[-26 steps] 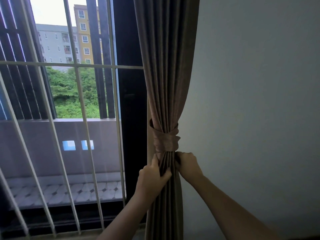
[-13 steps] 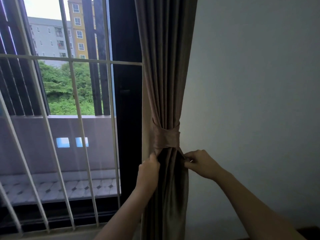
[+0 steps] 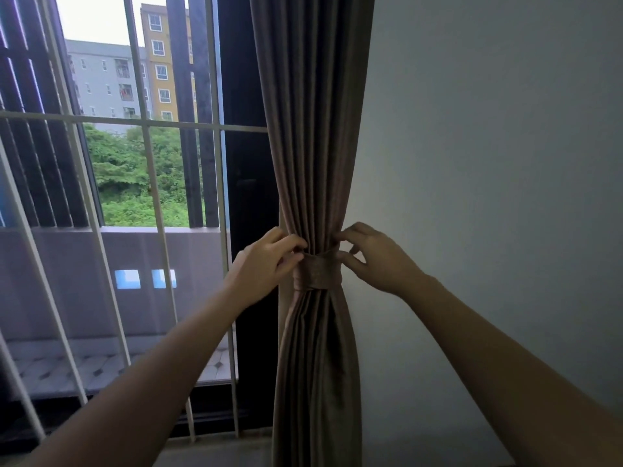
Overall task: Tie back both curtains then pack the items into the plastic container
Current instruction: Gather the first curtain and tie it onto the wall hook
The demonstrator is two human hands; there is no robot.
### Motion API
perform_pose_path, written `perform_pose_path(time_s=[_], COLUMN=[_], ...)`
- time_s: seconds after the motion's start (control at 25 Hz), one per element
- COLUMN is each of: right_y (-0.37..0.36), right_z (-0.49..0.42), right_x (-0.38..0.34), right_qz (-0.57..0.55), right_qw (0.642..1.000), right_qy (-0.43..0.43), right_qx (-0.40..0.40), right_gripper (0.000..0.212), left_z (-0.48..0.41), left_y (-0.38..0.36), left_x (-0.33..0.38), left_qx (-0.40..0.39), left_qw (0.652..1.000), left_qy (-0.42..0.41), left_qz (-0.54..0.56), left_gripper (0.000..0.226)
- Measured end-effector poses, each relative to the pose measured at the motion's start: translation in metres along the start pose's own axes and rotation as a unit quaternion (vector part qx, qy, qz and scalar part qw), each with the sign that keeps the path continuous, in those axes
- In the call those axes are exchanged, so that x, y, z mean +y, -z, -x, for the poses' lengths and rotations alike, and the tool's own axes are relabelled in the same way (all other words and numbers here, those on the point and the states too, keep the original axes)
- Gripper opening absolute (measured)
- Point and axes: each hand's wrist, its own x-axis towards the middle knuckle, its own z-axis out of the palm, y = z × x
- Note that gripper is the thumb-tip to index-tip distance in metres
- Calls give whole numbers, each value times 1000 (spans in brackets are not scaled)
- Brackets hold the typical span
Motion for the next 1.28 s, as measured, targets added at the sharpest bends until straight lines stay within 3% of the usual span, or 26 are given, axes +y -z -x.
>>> perform_pose_path(time_s=[0.16,0.28,0.4,0.48,0.56,0.64,0.76,1.04,1.28], right_y=[4,2,-4,-16,-37,-62,-85,-96,-102], right_z=[-21,-25,-14,3,25,44,57,60,63], right_x=[-9,-13,-13,-10,-6,-8,-20,-25,-25], right_qz=[99,174,81,22,5,-4,-49,-83,-91], right_qw=[990,982,992,993,993,988,979,972,969], right_qy=[-64,-62,-72,-77,-111,-154,-190,-221,-228], right_qx=[-82,-34,67,86,41,-23,-50,-13,10], right_gripper=[29,26,21,20,22,25,32,24,20], left_z=[-9,-13,0,26,59,85,93,86,96], left_y=[3,7,8,-2,-23,-49,-73,-84,-89], left_x=[-3,1,6,8,10,14,27,42,43], left_qx=[-64,-4,39,87,77,-3,-47,28,-72], left_qw=[996,998,999,992,986,979,964,947,967], left_qy=[-38,-25,26,72,129,195,256,315,242], left_qz=[-45,-59,-6,51,73,64,54,57,-19], left_gripper=[23,13,13,9,10,18,22,22,21])
